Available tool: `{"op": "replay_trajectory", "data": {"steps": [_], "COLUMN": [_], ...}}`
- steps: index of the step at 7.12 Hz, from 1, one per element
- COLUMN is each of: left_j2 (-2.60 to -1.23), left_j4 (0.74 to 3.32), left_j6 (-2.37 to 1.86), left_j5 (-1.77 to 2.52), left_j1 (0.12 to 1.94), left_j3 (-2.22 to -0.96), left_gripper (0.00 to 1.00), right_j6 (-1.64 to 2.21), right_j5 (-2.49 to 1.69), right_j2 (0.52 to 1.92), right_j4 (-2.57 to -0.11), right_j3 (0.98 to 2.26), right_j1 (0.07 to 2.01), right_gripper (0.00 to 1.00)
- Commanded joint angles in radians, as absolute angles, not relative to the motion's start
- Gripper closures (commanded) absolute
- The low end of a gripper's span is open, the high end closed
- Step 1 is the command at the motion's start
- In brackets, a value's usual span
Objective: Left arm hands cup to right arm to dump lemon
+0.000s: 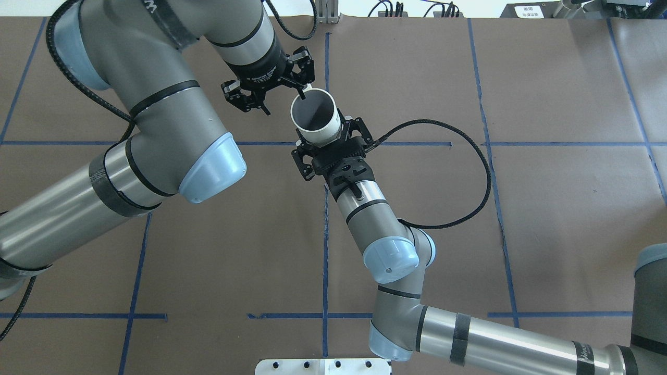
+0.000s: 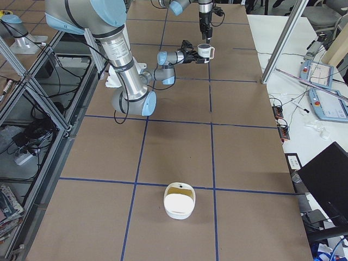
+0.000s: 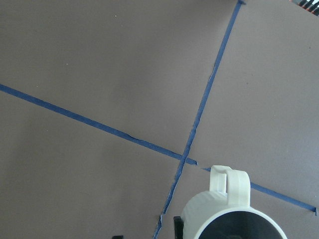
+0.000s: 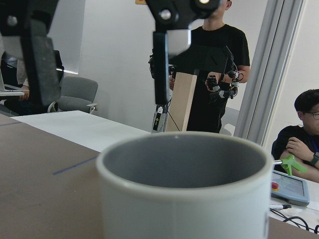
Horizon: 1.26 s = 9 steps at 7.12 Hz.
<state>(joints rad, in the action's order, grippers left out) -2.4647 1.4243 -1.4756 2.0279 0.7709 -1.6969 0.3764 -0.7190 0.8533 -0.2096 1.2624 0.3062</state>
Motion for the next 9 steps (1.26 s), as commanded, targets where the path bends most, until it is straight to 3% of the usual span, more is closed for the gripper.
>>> {"op": "replay_trajectory", "data": {"steps": [1, 4, 5, 6, 7, 8, 9], "left_j2": [-2.468, -2.467, -2.467, -2.461, -2.45, -2.45, -2.447], "left_j4": [1.425, 1.425, 1.425, 1.442, 1.474, 1.474, 1.474], "left_j6": [-1.476, -1.471, -1.467, -1.462, -1.46, -1.459, -1.457], "left_j5": [2.026, 2.026, 2.026, 2.026, 2.025, 2.026, 2.026], "left_j1": [0.749, 0.736, 0.736, 0.732, 0.72, 0.719, 0.719], "left_j3": [-1.678, -1.678, -1.68, -1.678, -1.678, -1.678, -1.677], "left_gripper": [0.37, 0.47, 0.57, 0.84, 1.0, 1.0, 1.0], "right_j6": [0.374, 0.374, 0.374, 0.373, 0.374, 0.376, 0.376], "right_j5": [-0.721, -0.722, -0.723, -0.726, -0.729, -0.727, -0.727], "right_j2": [0.847, 0.847, 0.847, 0.847, 0.844, 0.845, 0.847], "right_j4": [-0.21, -0.21, -0.21, -0.21, -0.21, -0.209, -0.209], "right_j3": [1.261, 1.259, 1.259, 1.259, 1.259, 1.261, 1.259], "right_j1": [0.304, 0.304, 0.304, 0.304, 0.304, 0.304, 0.304], "right_gripper": [0.74, 0.74, 0.74, 0.72, 0.35, 0.0, 0.0]}}
